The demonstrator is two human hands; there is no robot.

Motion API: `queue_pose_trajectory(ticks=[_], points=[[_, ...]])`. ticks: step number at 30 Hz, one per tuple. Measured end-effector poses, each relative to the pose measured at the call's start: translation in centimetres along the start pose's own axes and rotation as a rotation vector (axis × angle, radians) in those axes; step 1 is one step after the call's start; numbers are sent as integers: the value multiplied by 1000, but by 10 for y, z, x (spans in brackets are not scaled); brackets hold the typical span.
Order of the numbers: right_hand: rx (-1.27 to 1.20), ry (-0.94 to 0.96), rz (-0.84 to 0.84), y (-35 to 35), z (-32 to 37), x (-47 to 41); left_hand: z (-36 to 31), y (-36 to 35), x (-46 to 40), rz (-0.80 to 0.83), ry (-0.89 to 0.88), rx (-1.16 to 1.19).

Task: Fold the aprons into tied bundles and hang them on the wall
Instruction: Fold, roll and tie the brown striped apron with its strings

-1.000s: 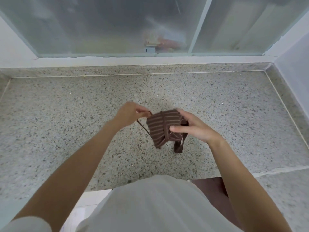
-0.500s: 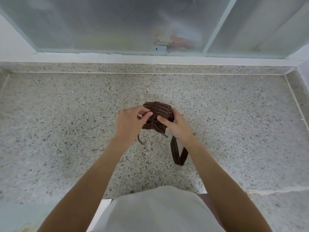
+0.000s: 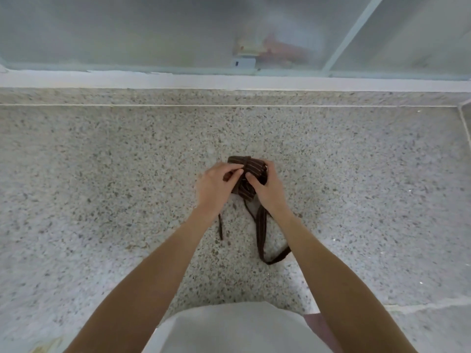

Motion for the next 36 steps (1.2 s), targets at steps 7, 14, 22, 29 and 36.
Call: queue_pose_trajectory(ticks=[7,14,22,29,36], points=[[646,-3,-198,17,-10,-3,4,-13,18,-99,-56,-184],[488,639,253,0,35,5,5,-34,23,-40,-107,-51],[984,872,316,-26,38,-6,9,-20,62,-91,-50,-40],[1026,1088,651,-43,36,14,4,-57,55,365,201,-531],[1212,901,606,-32,39,5,5,-55,60,320,192,-482]])
Point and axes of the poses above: each hand's wrist, its own x-axis away from the middle knuckle, its own y-axis out of the back of the hand, z = x × y, the point moved 6 cm from there along -x, towards the middle knuckle, and after that the axes turned 14 degrees about -x, right-handed, at the moved point
